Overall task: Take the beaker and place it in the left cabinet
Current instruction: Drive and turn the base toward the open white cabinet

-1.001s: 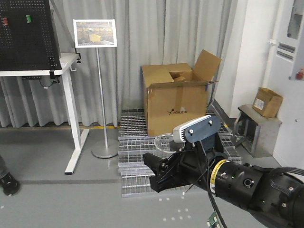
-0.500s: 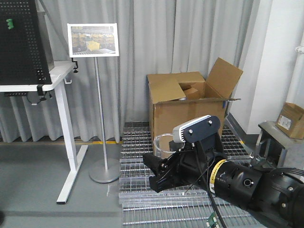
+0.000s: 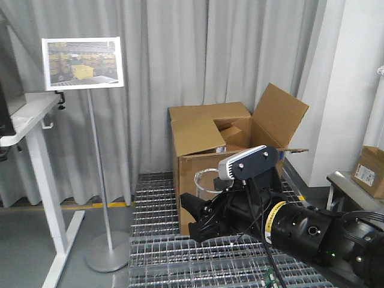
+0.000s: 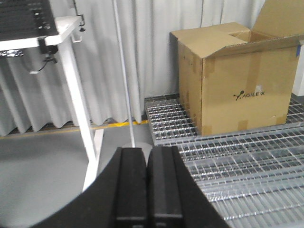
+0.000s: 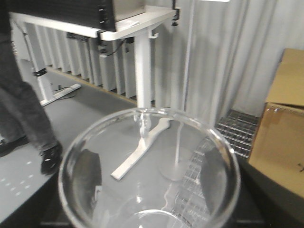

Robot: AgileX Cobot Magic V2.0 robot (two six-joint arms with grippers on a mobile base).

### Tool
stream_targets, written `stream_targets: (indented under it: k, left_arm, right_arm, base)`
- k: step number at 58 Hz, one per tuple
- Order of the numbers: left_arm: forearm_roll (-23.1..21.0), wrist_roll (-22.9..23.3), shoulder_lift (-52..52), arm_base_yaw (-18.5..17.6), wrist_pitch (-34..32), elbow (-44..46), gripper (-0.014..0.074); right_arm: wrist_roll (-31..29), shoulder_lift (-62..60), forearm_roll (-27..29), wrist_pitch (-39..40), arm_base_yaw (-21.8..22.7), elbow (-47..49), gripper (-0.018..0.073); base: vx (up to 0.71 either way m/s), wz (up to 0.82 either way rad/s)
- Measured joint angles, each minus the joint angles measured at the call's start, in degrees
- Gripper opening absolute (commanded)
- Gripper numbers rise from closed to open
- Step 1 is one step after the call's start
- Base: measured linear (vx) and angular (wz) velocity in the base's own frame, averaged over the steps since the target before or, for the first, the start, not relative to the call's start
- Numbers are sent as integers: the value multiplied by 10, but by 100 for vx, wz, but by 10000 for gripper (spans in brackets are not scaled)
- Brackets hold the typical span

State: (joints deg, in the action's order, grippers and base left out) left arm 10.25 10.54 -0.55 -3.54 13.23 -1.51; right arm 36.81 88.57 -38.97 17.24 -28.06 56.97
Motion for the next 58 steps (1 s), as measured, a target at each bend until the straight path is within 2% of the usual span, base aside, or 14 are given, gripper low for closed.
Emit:
stream_targets:
  k: [24, 58]
  left_arm:
    - [0, 0, 0, 0, 0, 0, 4]
    - [0, 0, 0, 0, 0, 0, 4]
  right_arm:
    - [0, 0, 0, -1, 0, 0, 8]
    - [0, 27, 0, -2, 0, 0, 8]
  base:
    - [36, -30]
    - [21, -73]
